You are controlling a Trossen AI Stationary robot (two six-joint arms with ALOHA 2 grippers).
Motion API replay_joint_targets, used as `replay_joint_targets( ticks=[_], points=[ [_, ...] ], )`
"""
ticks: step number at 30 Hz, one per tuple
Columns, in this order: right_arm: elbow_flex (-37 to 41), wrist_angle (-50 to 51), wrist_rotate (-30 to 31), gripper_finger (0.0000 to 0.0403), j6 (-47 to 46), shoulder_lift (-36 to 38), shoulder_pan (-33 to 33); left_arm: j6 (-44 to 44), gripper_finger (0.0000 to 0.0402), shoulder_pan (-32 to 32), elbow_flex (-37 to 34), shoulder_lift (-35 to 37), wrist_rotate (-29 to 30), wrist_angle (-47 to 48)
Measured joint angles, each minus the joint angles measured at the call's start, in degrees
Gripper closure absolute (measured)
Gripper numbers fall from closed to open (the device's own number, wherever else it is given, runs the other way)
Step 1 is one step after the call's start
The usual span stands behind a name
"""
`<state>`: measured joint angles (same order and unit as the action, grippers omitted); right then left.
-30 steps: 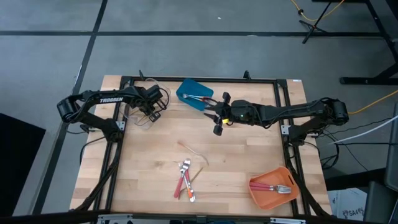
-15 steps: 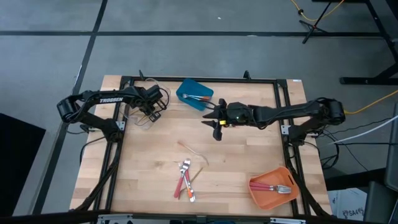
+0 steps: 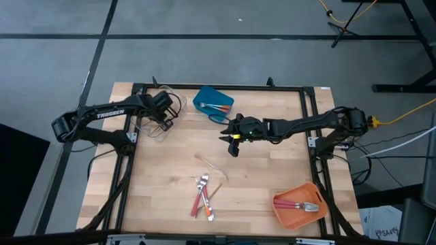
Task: Sort silverware by color (type)
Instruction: Put the orange fork into the blue bin
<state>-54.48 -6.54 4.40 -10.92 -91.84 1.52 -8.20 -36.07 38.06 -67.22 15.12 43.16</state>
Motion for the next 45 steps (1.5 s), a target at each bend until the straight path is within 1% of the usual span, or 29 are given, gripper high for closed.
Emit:
replay_joint_targets(
  ticks=[10,14,18,26,30,36,41,45],
  points=[
    [0.0,-0.5,-1.0,0.0297,0.1,-2.7,0.0,-1.3,0.0356,0.5,0.1,9.3,-0.9,-0.3],
    [0.0,0.6,-0.9,0.0297,1.1,-2.8,0.0,-3.2,0.0356,2.9,0.1,12.8,-2.7,-1.8],
    [0.0,0.5,0.0,0.0297,1.1,-2.8,0.0,-3.7,0.0356,7.0,0.2,14.9,-4.3,-6.2],
    [0.0,0.7,0.0,0.0297,1.2,-2.8,0.0,-3.8,0.0356,16.9,0.2,14.7,-4.3,-19.5],
    [0.0,0.6,0.0,0.0297,1.2,-2.8,0.0,-3.8,0.0356,21.5,0.2,14.7,-4.3,-23.7],
    [0.0,0.7,0.0,0.0297,1.2,-2.8,0.0,-4.0,0.0356,27.6,0.2,14.7,-4.4,-27.6],
    [0.0,0.6,0.0,0.0297,1.2,-2.7,0.0,-6.3,0.0356,31.8,0.3,13.7,-7.5,-32.2],
    [0.0,0.6,0.0,0.0297,1.2,-2.7,0.0,-6.4,0.0351,35.3,0.4,10.6,-8.6,-37.6]
  ],
)
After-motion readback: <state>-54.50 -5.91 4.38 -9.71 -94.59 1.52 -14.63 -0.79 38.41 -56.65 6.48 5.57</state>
